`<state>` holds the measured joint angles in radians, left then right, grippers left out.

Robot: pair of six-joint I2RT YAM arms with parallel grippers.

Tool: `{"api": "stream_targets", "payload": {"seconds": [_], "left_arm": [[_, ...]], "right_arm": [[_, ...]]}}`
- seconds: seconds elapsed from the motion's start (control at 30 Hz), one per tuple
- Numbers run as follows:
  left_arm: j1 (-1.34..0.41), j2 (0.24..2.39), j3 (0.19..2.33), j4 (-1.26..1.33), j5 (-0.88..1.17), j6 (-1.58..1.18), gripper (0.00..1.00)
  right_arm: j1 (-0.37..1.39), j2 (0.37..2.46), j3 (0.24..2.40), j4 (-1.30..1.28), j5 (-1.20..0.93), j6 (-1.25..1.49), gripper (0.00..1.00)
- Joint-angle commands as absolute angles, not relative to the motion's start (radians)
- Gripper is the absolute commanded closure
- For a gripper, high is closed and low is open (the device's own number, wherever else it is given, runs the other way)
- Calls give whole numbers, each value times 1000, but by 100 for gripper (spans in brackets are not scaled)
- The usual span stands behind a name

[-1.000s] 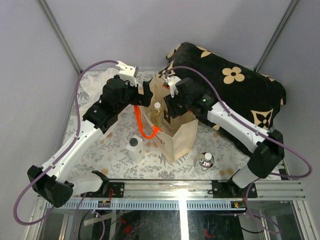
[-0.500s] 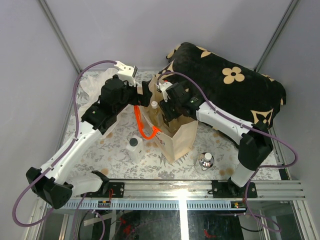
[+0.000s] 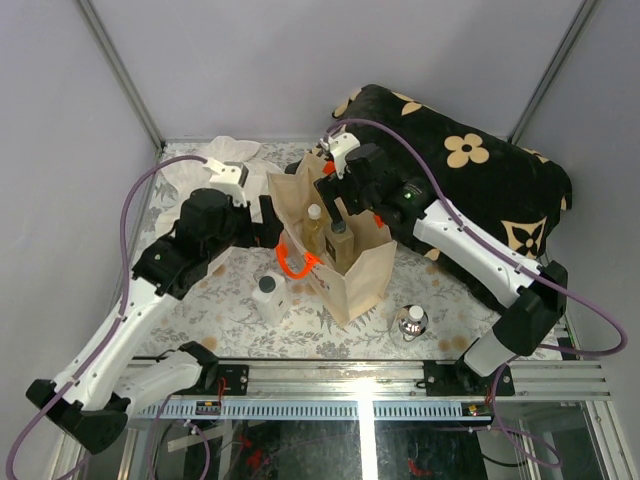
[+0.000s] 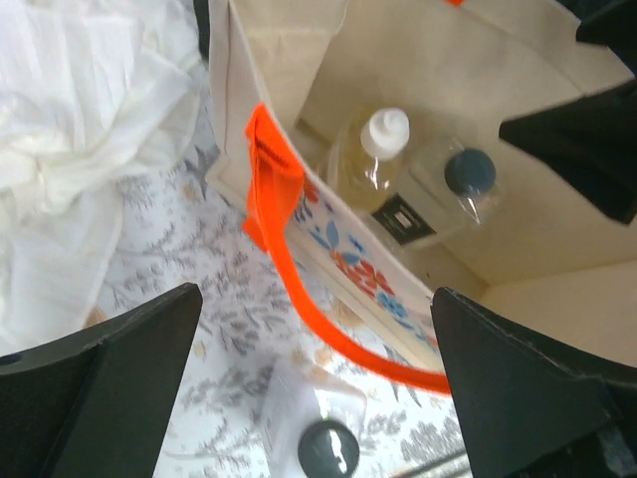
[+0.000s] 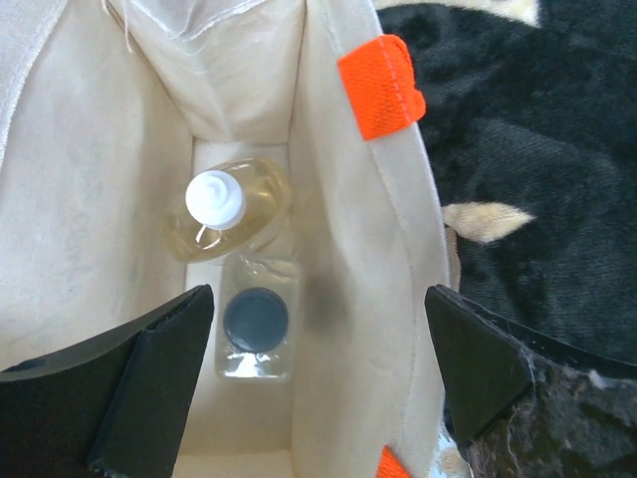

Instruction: Place the personal care products into the canvas bag

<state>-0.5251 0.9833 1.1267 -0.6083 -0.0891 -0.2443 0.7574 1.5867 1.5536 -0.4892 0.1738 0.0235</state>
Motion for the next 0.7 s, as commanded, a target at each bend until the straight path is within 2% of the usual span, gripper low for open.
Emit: {"api": "stream_targets", "payload": {"seconds": [0.0, 0.07, 0.3, 0.67], "left_arm": [[-542, 922, 1101, -776, -10, -382, 0], [-566, 899, 1083, -805, 20, -421, 0], [-668, 900, 1002, -884, 16, -501, 0], [-726, 1055, 911, -907, -63, -553, 0]], "right_arm": [[764, 1550, 1630, -532, 243, -9, 4], [763, 1548, 1645, -549, 273, -17, 0], [762, 1537, 1710, -628, 338, -15, 1], [763, 1457, 1712, -696, 416, -2, 1]]}}
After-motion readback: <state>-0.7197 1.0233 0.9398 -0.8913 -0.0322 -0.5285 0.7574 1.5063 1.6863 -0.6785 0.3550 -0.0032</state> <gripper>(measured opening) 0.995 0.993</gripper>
